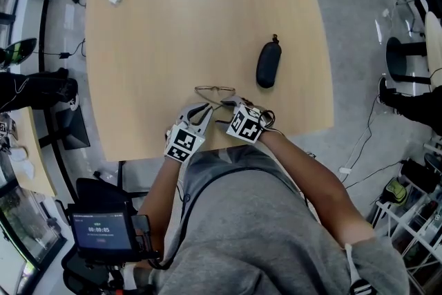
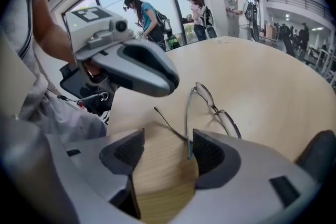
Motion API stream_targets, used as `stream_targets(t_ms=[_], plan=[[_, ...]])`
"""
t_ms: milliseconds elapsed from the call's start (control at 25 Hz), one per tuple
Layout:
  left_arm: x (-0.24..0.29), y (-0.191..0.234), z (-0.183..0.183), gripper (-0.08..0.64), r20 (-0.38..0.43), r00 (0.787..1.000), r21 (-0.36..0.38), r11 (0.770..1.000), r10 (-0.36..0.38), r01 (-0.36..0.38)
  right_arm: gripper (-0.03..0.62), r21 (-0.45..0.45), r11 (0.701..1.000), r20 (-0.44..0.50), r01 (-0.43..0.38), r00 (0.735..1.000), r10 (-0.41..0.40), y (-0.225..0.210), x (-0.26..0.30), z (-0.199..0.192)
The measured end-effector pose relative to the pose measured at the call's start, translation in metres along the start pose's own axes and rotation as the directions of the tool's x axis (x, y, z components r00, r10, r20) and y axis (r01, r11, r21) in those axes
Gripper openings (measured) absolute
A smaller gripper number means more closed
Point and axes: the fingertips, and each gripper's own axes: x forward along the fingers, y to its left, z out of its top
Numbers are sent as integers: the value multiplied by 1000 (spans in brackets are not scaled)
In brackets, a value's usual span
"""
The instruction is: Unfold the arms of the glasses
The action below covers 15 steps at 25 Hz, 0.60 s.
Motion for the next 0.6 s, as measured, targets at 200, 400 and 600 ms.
stream_targets(t_ms=[200,400,600], plan=[[26,-4,-1,60,-236,964,344,918,-120,199,284,-56,998,-17,6,1000,-7,3,0,-1],[44,-15,-34,95,-456,868,371,844,-198,388,287,-86,996,-32,12,999,-15,7,1,4],[49,-22,-51,112,-533,818,310,851,-214,424,287,-85,996,-37,26,999,-30,2,-1,3]])
